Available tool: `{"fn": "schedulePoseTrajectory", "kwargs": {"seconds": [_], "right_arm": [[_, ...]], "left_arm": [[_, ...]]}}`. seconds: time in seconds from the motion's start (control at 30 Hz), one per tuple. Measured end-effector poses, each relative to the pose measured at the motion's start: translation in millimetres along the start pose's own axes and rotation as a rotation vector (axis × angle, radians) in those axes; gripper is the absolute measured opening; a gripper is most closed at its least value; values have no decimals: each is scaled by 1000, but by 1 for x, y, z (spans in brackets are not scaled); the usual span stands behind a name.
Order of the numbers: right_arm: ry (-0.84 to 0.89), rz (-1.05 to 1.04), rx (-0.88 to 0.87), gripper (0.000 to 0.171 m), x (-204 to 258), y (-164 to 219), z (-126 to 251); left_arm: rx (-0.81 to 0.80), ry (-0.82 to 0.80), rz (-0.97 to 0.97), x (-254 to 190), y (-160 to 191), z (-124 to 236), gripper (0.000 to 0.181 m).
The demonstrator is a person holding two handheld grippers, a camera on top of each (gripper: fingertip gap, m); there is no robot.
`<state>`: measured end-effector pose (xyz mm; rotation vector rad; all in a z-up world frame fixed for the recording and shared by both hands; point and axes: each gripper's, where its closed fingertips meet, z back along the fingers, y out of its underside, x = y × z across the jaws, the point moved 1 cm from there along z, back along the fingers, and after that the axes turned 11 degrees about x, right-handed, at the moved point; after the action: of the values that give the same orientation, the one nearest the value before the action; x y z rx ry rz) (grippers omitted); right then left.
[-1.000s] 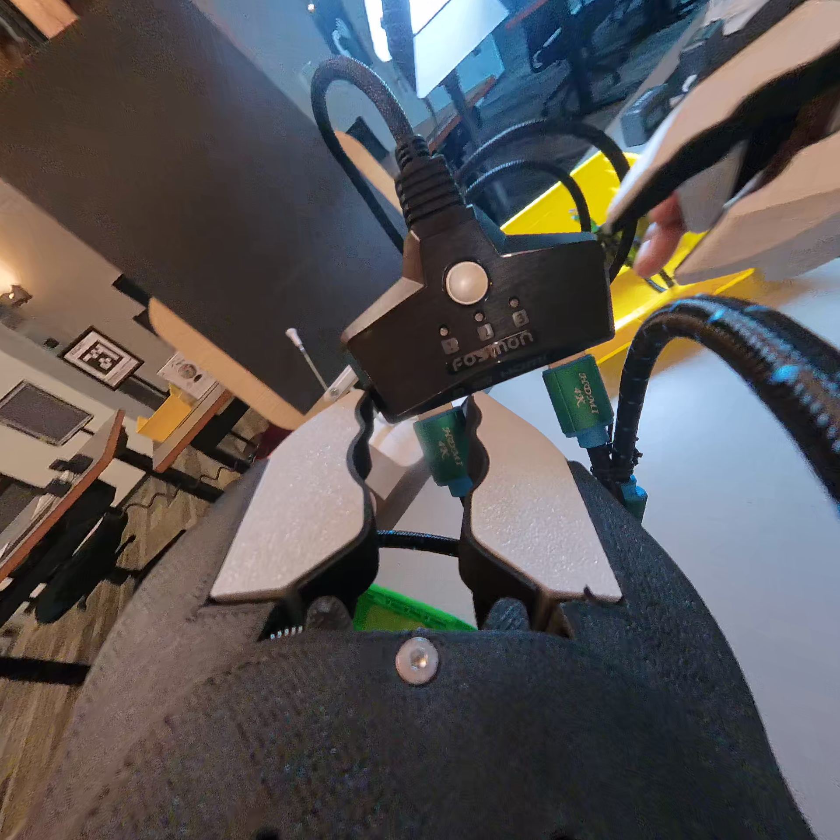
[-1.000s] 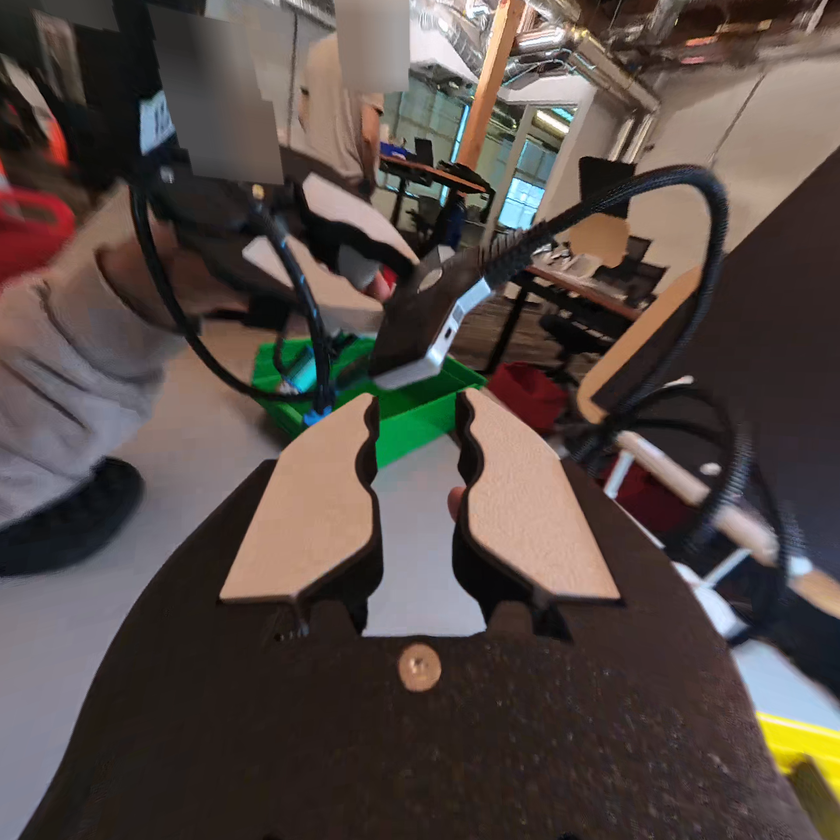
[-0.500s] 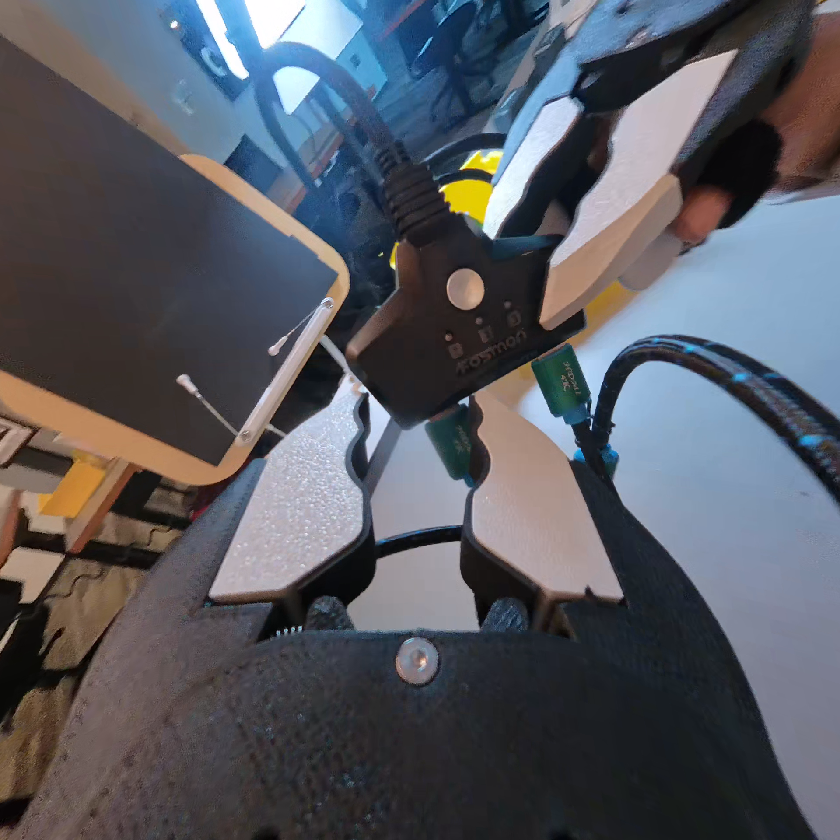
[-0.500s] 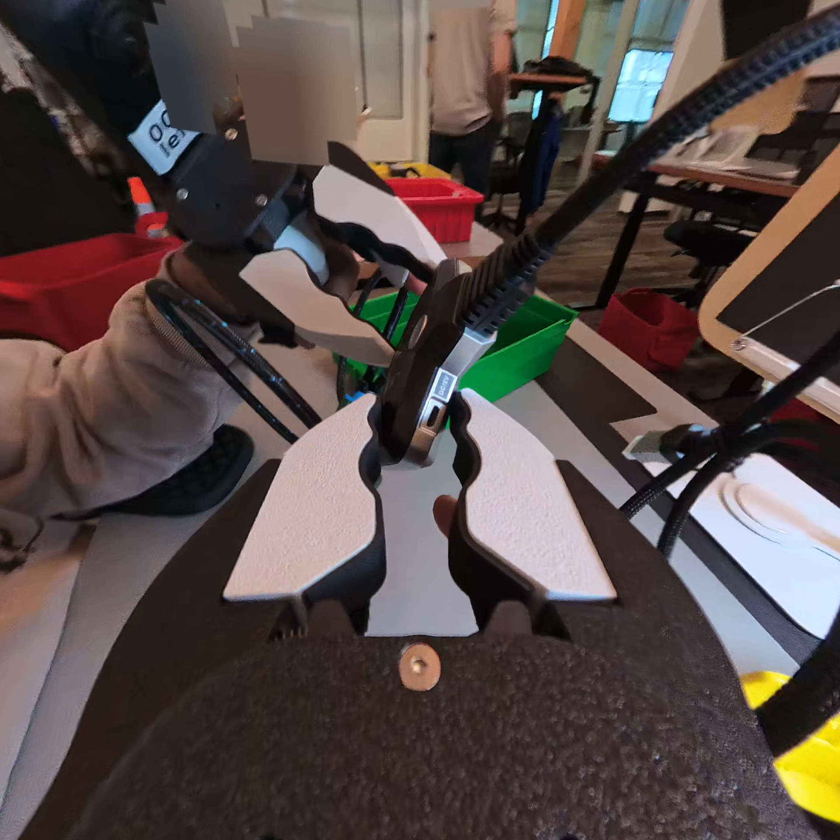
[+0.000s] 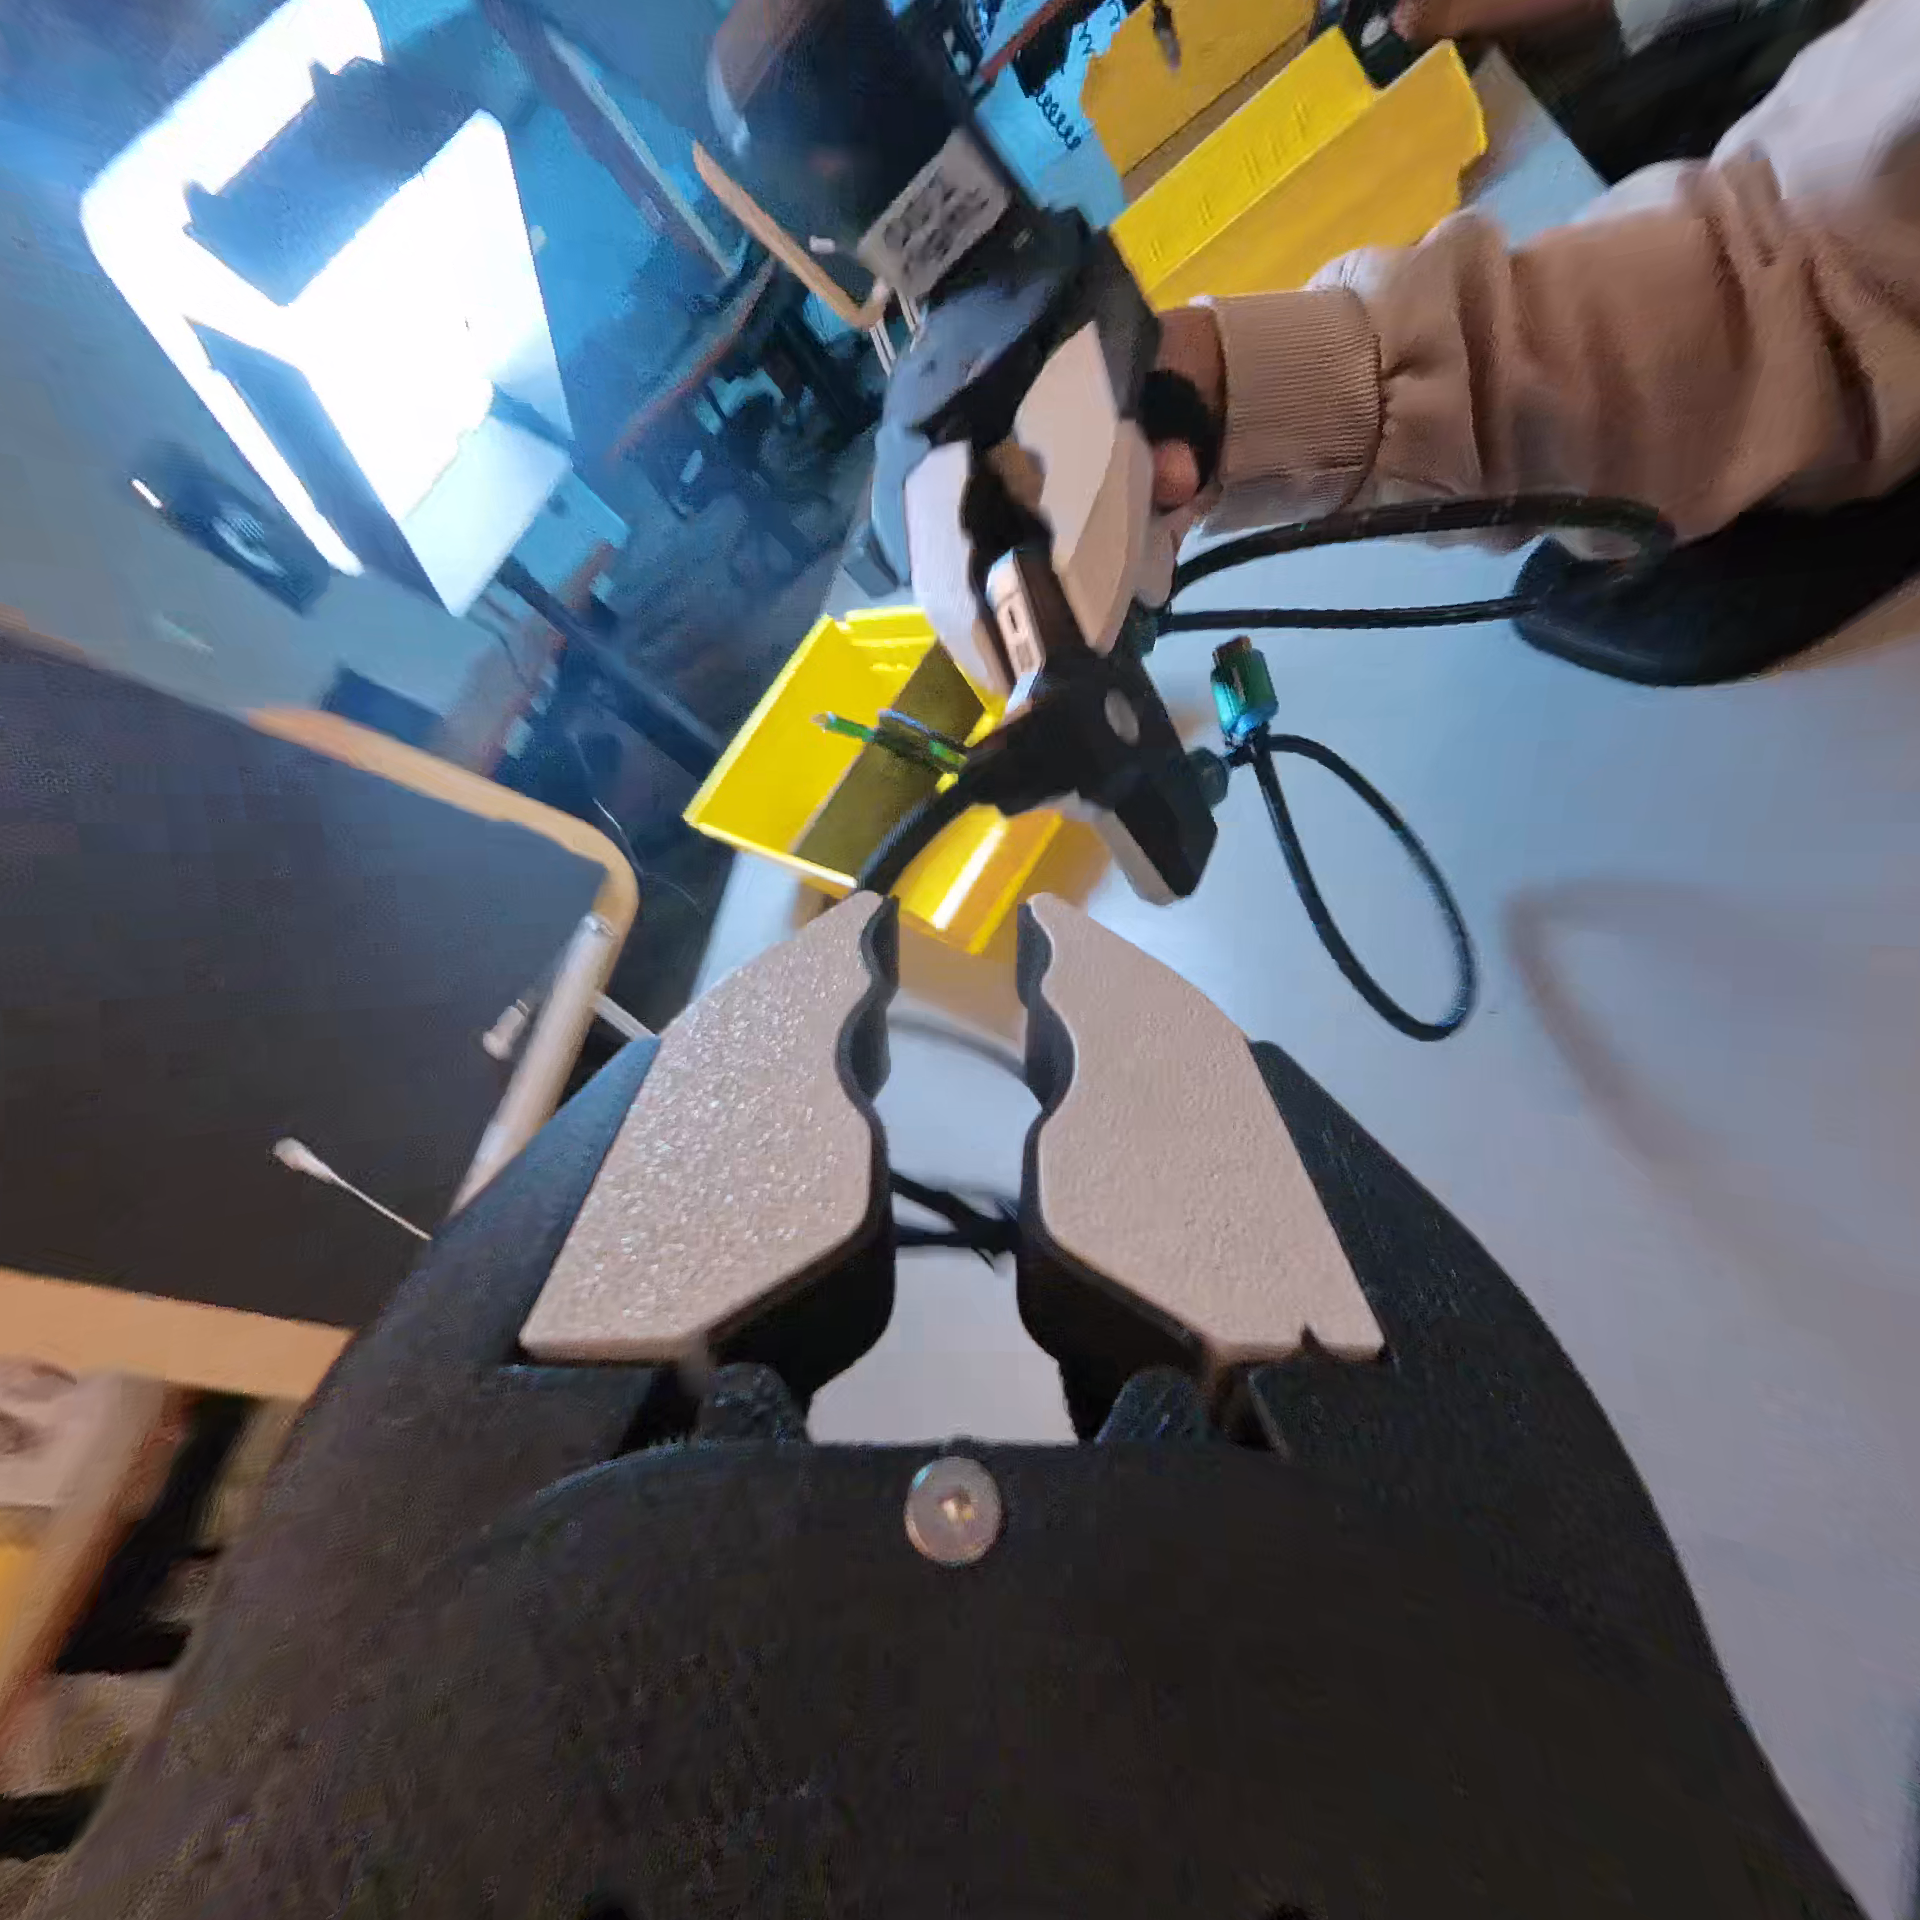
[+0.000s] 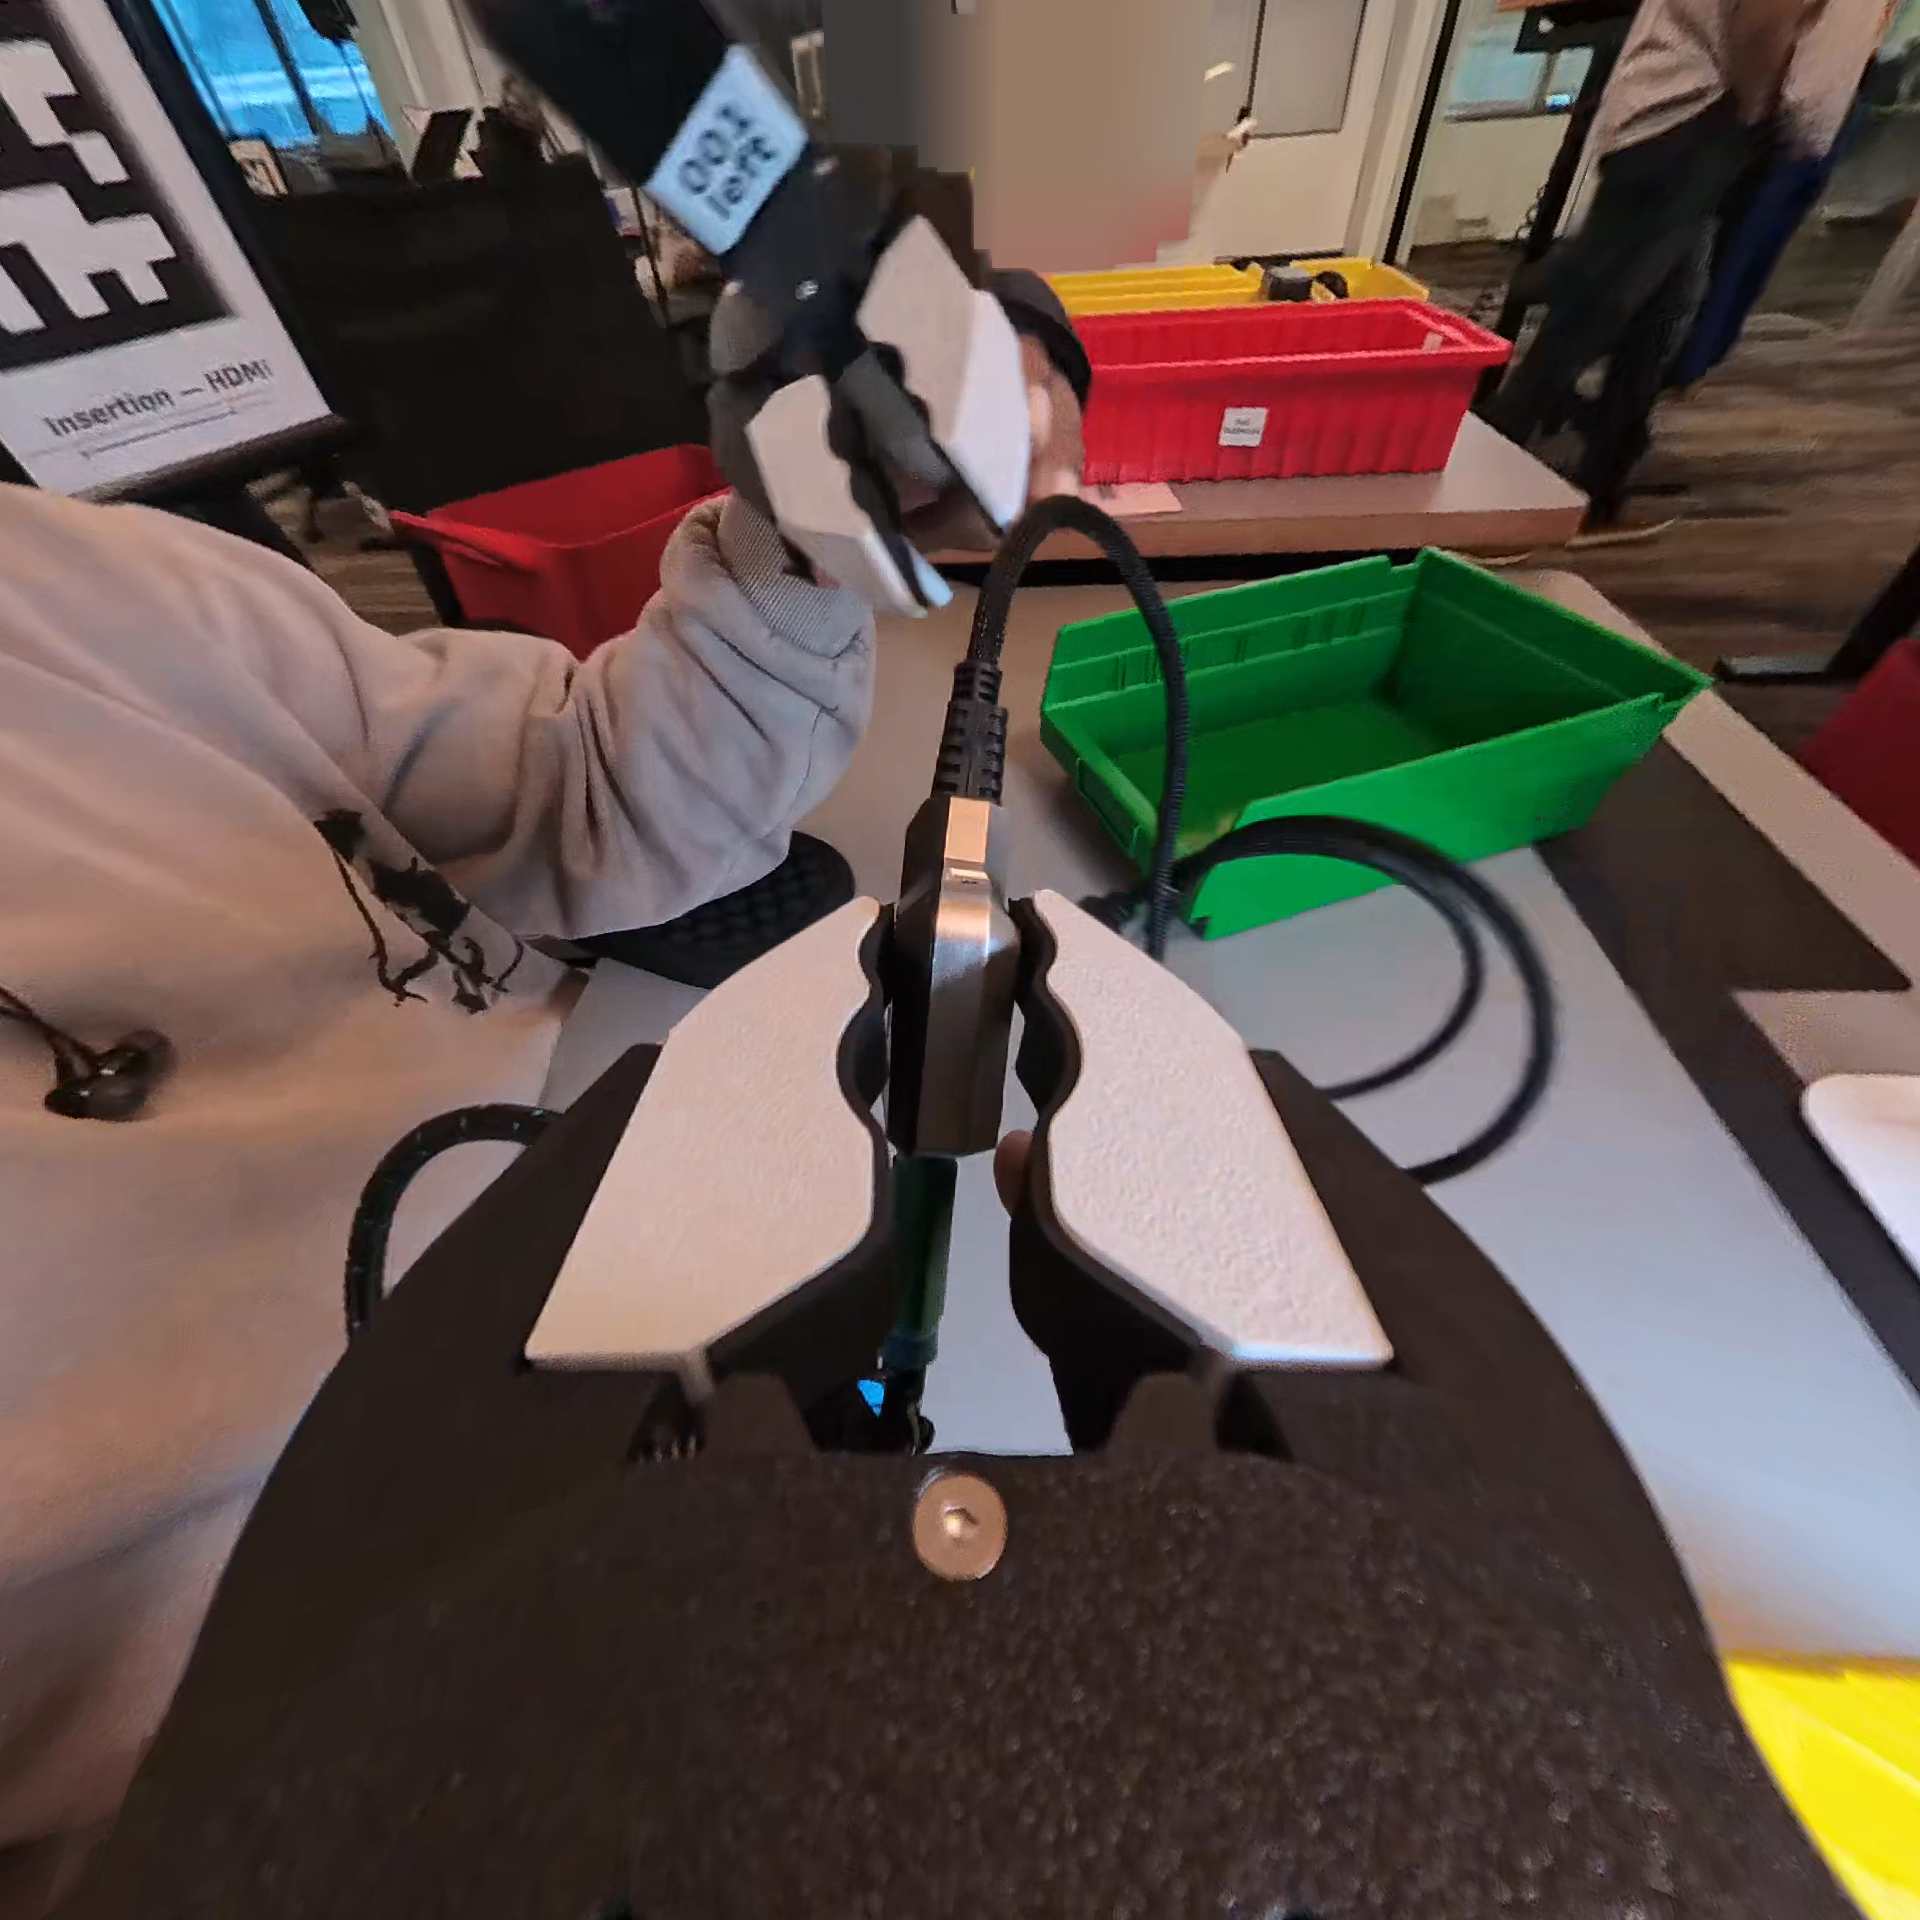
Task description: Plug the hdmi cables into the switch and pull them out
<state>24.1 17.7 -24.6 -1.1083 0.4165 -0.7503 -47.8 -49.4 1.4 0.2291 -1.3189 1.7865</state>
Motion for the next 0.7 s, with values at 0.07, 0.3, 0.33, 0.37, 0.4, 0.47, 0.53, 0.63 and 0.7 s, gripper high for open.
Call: {"fn": "schedulePoseTrajectory", "kwargs": {"seconds": [0.07,0.3,0.33,0.37,0.4,0.47,0.53,0.63,0.7], "right_arm": [[-55,-58,2,21,-1,5,0],[-79,-134,108,21,-7,25,-14],[-69,-132,130,21,-7,28,-17],[-52,-136,148,21,-8,30,-20],[-23,-138,178,21,-12,34,-19],[-8,-127,186,21,-15,37,-16],[79,-87,192,29,-22,34,-12],[355,37,193,41,-36,17,5],[541,111,141,42,-33,-8,33]], "left_arm": [[-19,-59,-50,-1,-16,-3,23],[458,-218,-309,-7,19,-45,39],[512,-206,-342,-11,28,-58,39],[546,-177,-366,-16,36,-70,32],[590,-149,-394,-19,45,-77,19],[562,-124,-379,-20,46,-82,17],[503,-76,-310,-22,44,-81,17],[416,-21,-184,-19,45,-81,17],[374,-14,-91,-11,48,-80,17]]}}
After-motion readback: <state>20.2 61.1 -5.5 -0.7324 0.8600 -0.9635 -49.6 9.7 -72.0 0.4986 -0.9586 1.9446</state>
